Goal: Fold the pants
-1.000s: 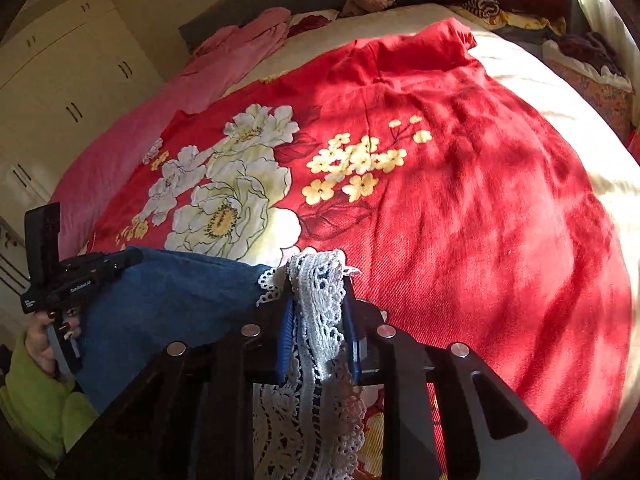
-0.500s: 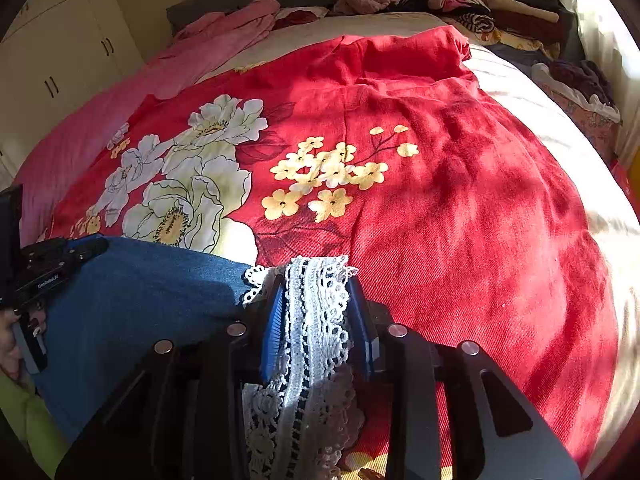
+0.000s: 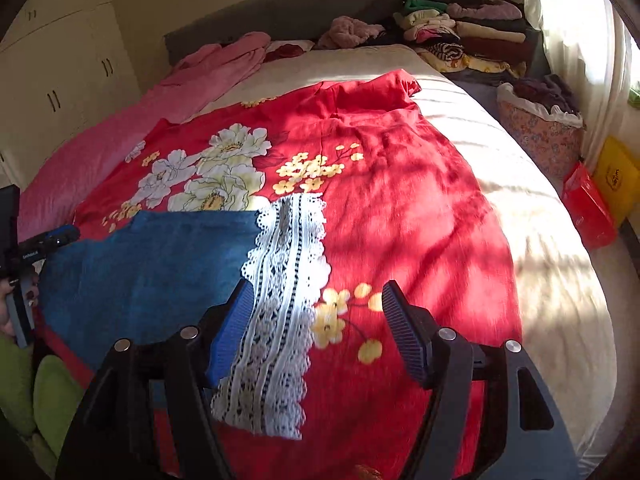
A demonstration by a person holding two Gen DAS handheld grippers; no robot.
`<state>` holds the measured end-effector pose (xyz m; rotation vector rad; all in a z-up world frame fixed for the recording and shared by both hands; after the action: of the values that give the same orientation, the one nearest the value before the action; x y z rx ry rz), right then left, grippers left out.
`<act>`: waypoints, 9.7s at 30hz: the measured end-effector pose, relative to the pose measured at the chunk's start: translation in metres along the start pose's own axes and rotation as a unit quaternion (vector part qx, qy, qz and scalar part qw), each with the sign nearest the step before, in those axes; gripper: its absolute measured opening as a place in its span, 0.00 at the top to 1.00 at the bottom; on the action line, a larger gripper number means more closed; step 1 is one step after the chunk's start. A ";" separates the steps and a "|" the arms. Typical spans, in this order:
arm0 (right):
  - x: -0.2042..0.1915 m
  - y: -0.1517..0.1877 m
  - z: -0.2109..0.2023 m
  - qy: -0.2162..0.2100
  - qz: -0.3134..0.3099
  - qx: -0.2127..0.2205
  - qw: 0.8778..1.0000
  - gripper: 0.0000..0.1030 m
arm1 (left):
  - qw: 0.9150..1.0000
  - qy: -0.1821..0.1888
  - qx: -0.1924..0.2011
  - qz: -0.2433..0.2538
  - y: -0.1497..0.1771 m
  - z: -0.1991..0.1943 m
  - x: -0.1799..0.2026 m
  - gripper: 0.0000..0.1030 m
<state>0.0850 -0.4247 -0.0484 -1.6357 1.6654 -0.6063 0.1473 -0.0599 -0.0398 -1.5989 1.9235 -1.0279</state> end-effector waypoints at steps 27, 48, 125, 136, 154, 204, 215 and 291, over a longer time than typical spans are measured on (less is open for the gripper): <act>-0.047 0.073 0.022 -0.057 -0.009 -0.087 0.995 0.78 | 0.994 -0.052 -0.100 -0.009 0.082 0.009 -0.024 0.26; -0.021 0.052 -0.018 0.024 -0.021 -0.045 0.998 0.42 | 0.994 -0.051 -0.093 -0.026 0.076 -0.003 -0.028 0.26; -0.044 0.046 0.007 -0.038 0.024 -0.007 0.999 0.13 | 0.975 0.096 -0.039 0.199 -0.040 0.080 0.213 0.09; -0.034 0.060 0.029 -0.041 0.053 -0.033 0.997 0.13 | 0.964 0.132 -0.097 0.210 -0.018 0.168 0.227 0.16; -0.053 0.048 0.042 -0.091 0.065 -0.026 0.993 0.80 | 0.960 0.147 -0.090 0.220 0.009 0.157 0.252 0.94; -0.281 0.080 0.042 -0.198 -0.229 -0.090 0.949 0.44 | 0.990 0.070 -0.090 -0.081 0.008 0.090 0.011 0.78; -0.259 0.083 0.039 -0.205 -0.192 -0.104 0.954 0.44 | 0.995 0.037 -0.063 -0.068 0.000 0.081 -0.001 0.70; -0.207 -0.013 0.169 -0.109 -0.147 -0.098 0.978 0.51 | 0.989 0.062 -0.108 0.077 0.107 -0.011 0.063 0.62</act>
<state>0.2097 -0.1962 -0.1128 -2.0342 1.3701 -0.3931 0.0560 -0.1109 -0.1065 -1.4985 2.2706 -0.9009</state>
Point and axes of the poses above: each gripper's, at about its wrist camera, not at the fingertips, and z roughly the way its jaws point, x to its right, y to its underside, the point moved 8 cm from there along z, roughly the way its jaws point, and after that the axes turned 7 degrees about x, right-handed, at the moved point
